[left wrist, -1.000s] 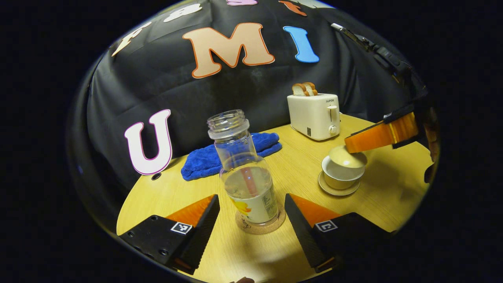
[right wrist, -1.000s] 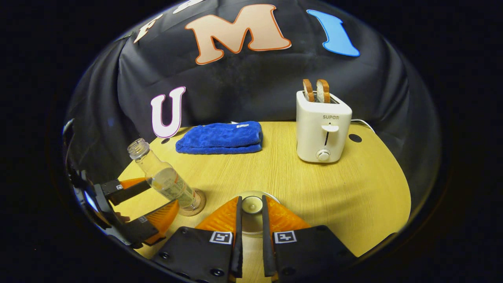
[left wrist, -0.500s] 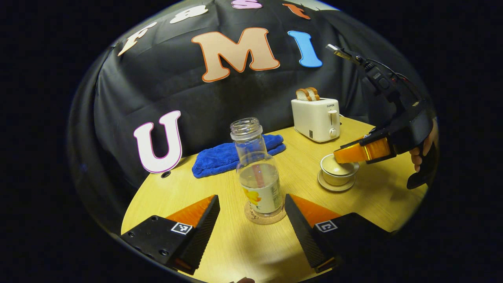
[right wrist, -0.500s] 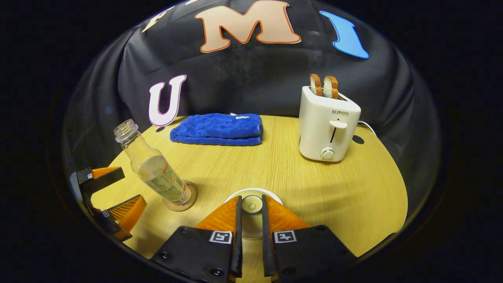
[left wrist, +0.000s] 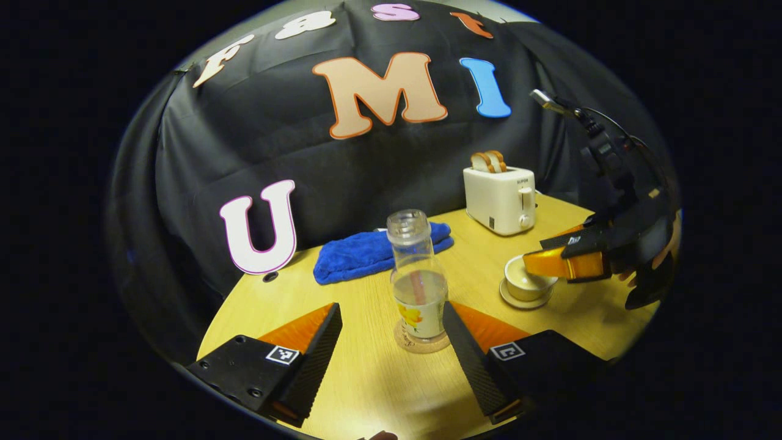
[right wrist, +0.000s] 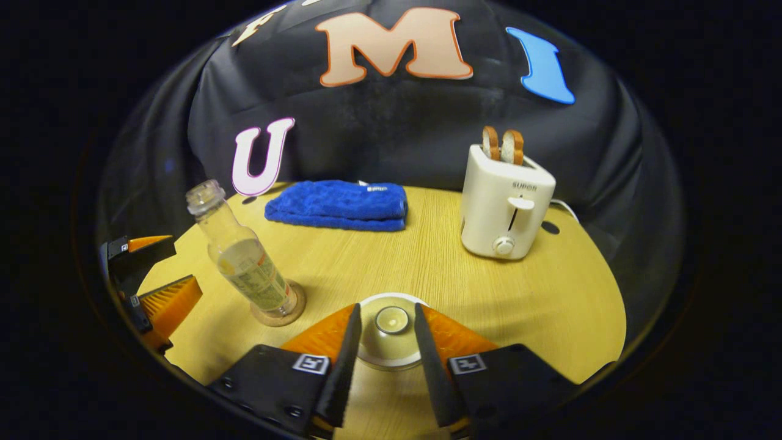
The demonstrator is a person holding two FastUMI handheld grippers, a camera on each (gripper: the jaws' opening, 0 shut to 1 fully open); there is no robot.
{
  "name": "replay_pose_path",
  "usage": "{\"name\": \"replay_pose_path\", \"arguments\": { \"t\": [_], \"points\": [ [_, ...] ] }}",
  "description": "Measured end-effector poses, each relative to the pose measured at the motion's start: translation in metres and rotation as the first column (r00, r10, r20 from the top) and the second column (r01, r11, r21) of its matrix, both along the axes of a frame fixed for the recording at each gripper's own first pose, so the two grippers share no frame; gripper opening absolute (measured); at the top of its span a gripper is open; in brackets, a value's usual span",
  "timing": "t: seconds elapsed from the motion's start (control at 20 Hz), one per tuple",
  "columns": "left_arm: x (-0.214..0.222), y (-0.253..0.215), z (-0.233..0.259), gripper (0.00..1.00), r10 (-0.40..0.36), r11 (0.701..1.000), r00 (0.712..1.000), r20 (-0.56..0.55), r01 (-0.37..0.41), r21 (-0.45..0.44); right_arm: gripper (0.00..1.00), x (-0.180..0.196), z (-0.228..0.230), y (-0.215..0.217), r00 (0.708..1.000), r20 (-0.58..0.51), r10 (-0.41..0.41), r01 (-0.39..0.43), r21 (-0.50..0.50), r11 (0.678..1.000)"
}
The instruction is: Open the teacup lid with one hand, grasp the water bottle and pour water into the teacup with the other hand; after pouring, place the water bottle on the coaster and then close the teacup lid.
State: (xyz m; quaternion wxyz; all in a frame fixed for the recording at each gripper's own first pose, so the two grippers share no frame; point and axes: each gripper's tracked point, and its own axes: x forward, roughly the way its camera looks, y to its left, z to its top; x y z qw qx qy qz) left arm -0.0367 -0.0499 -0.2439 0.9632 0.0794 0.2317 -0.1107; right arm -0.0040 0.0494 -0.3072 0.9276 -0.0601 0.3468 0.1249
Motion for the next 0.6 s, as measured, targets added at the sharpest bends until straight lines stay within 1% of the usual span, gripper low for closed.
{"name": "replay_pose_path", "arguments": {
  "t": [0.15,0.25,0.4,0.5,0.6],
  "points": [
    [0.006,0.005,0.035,0.96,0.022,0.999,0.997,0.068,-0.020,-0.029,1.00,0.000,0.055,-0.003,0.988,0.154,-0.016,0.017,-0.007,1.000],
    [0.010,0.011,0.058,0.96,0.050,0.997,0.992,0.114,-0.044,-0.056,1.00,-0.003,0.089,-0.004,0.972,0.230,-0.049,0.047,0.015,0.999],
    [0.010,0.022,0.091,0.96,0.129,0.986,0.978,0.165,-0.108,-0.128,1.00,-0.016,0.132,-0.003,0.946,0.316,-0.077,0.072,0.029,0.997],
    [0.005,0.028,0.109,0.96,0.171,0.977,0.966,0.195,-0.140,-0.161,1.00,-0.033,0.151,0.005,0.934,0.347,-0.089,0.071,0.065,0.995],
    [0.005,0.032,0.122,0.96,0.178,0.978,0.957,0.230,-0.146,-0.147,1.00,-0.043,0.162,0.007,0.927,0.357,-0.110,0.081,0.095,0.992]
  ]
}}
